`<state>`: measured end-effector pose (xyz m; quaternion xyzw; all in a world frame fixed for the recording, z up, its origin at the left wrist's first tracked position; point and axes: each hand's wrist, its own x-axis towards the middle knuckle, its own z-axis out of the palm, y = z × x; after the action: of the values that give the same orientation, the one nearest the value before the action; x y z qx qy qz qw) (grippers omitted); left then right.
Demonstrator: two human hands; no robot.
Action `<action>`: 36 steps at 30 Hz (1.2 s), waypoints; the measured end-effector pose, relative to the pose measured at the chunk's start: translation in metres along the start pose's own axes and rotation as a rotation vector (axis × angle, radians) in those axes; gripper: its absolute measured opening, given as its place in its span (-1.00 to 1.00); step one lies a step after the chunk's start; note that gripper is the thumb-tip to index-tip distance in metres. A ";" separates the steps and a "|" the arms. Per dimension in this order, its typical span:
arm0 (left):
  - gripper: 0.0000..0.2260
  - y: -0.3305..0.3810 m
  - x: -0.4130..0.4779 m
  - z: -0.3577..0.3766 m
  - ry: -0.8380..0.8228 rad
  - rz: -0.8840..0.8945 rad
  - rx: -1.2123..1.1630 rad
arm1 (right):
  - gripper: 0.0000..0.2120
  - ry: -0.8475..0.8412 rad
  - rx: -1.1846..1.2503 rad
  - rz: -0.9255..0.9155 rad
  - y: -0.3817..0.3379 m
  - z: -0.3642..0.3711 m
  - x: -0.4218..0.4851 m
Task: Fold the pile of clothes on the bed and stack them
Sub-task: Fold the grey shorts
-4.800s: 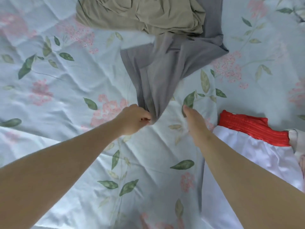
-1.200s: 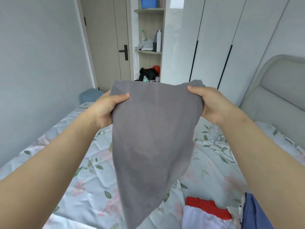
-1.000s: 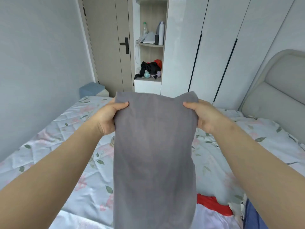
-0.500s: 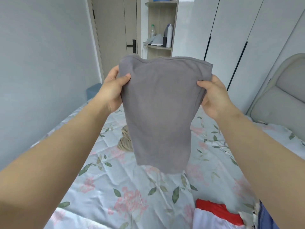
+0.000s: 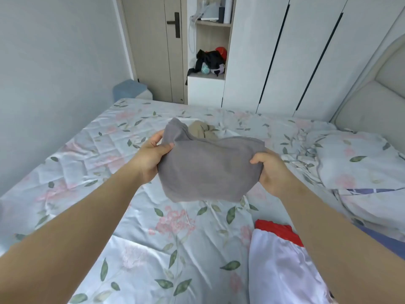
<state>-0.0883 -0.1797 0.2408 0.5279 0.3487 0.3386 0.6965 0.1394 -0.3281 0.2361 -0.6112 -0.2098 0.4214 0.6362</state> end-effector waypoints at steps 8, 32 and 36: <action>-0.62 -0.130 -0.019 -0.024 0.019 -0.294 0.100 | -0.52 -0.006 -0.115 0.389 0.124 -0.028 -0.002; -0.43 -0.373 0.013 -0.052 -0.485 -0.521 1.420 | -0.46 -0.514 -1.372 0.285 0.349 -0.033 0.066; -0.48 -0.392 -0.015 -0.057 0.024 -0.388 1.398 | -0.42 -0.115 -1.099 0.264 0.379 -0.032 0.065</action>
<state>-0.1042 -0.2475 -0.1496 0.7747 0.5785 -0.0874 0.2399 0.0944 -0.3343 -0.1475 -0.8495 -0.3547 0.3588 0.1541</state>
